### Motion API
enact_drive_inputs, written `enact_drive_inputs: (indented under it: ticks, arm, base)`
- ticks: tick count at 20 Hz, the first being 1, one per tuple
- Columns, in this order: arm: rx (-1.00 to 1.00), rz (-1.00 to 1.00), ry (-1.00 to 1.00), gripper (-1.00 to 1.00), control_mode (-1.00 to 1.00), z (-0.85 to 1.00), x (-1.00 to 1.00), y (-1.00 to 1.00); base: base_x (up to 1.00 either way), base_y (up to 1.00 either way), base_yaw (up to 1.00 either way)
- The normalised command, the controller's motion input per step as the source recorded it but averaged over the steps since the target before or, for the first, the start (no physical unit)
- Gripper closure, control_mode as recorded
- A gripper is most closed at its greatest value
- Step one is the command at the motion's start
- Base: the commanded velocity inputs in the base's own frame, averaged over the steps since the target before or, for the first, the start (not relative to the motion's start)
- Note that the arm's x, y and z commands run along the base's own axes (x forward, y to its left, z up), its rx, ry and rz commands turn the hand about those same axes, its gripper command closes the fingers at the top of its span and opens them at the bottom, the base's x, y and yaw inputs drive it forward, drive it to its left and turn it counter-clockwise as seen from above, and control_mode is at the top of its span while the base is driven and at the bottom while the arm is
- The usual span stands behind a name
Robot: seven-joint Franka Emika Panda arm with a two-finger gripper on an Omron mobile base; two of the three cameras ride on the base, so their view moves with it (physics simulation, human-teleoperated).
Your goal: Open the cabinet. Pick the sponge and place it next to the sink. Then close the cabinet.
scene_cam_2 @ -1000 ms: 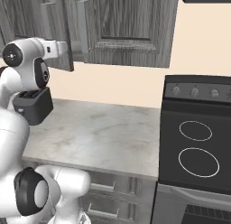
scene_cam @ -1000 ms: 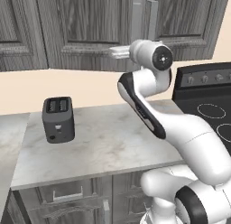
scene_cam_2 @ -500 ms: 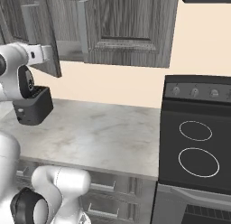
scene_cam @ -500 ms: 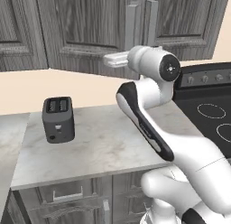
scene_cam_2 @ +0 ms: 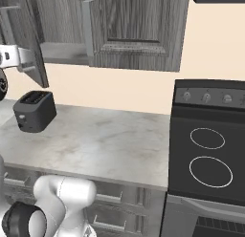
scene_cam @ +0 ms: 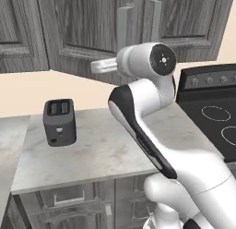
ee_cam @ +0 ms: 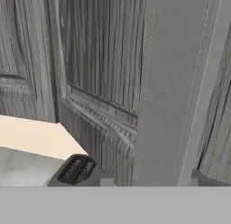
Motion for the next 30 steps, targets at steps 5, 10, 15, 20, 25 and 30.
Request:
enact_drive_inputs:
  ticks: [5,10,15,20,25,30]
  arm:
    - [-0.07,0.0,0.14,1.0,-1.0,0.0,-0.42,0.86]
    - [-0.07,0.0,0.02,1.0,-1.0,-0.13,-0.2,0.65]
    - [0.0,-0.01,0.06,-1.0,-1.0,0.0,-0.01,0.04]
    - [0.0,0.0,0.0,-1.0,-1.0,0.0,-0.04,0.0]
    - [0.0,0.0,-0.02,-1.0,-1.0,0.0,-0.65,-0.18]
    - [0.0,-0.05,-0.02,-1.0,-1.0,0.0,-0.81,-0.43]
  base:
    - [0.0,0.0,0.0]
    - [0.0,0.0,0.0]
    - [0.0,0.0,0.0]
    - [0.0,0.0,0.0]
    - [0.0,0.0,0.0]
    - [0.0,0.0,0.0]
